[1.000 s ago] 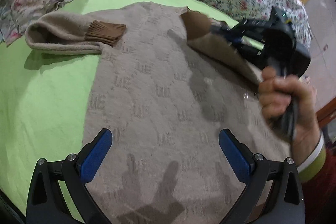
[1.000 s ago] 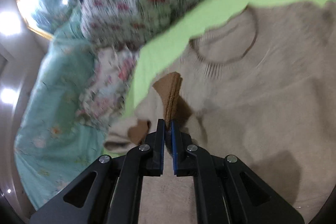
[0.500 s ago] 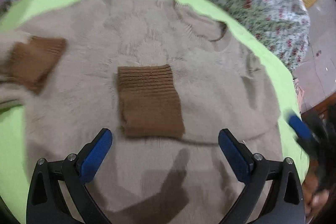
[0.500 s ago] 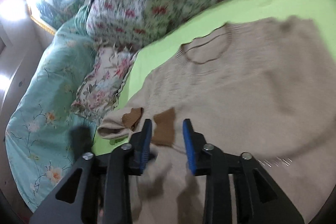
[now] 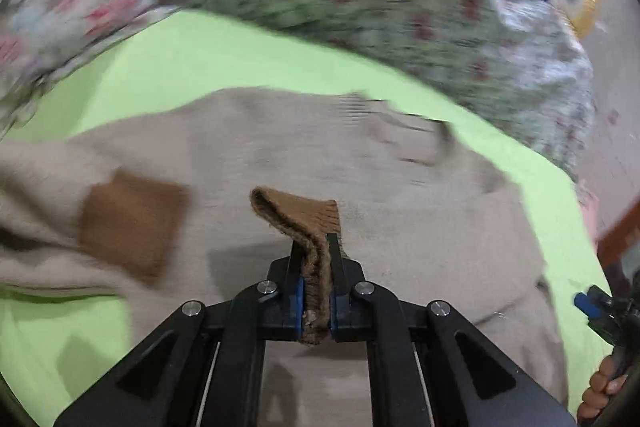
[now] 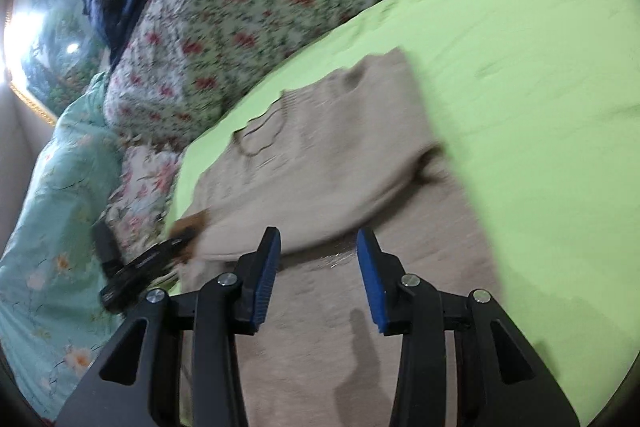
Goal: Fold small clothes
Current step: 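Carry the cuff across the sweater body with the right gripper, then grasp the other brown cuff with the left gripper and lift it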
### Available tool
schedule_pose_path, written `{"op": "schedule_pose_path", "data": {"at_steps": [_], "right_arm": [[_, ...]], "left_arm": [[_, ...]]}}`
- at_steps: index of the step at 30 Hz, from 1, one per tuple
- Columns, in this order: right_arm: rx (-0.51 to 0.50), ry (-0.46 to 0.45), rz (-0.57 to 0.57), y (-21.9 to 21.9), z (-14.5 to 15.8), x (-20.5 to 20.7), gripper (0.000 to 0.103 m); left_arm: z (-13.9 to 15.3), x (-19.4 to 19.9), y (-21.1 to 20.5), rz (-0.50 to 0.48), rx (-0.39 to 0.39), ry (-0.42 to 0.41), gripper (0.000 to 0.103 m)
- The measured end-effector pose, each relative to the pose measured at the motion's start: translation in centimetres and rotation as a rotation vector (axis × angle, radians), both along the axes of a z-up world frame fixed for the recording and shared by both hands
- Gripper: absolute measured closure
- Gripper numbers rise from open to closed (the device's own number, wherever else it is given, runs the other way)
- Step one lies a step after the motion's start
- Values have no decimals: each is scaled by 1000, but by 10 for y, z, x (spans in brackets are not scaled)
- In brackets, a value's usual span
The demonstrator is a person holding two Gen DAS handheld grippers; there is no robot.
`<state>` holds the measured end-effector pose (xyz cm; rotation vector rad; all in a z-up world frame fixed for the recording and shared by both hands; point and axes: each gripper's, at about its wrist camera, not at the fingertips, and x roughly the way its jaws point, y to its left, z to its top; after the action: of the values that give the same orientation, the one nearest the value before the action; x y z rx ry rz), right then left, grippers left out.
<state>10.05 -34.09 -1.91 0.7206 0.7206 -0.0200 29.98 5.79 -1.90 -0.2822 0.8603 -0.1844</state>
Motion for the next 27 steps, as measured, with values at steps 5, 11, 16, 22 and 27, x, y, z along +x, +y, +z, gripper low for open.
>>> {"op": "schedule_pose_path", "data": {"at_steps": [5,11,16,22,27], "right_arm": [[-46,47,-34,-23,-8,33,58],[-135,159,-25,-40,-27,104,48],[-166,262,53,-40,-53,146,94],[-209,220,17,-58,-39,134,94],[-223,241,-22,-53,-41,121,80]], "left_arm": [[-14,5,18,25,-64,37,95],[-20,-2,18,14,-14,38,95],[-20,-5,15,-5,-7,42,95],[-22,0,-3,-40,38,30,95],[-34,-1,9,-15,11,71,88]]}}
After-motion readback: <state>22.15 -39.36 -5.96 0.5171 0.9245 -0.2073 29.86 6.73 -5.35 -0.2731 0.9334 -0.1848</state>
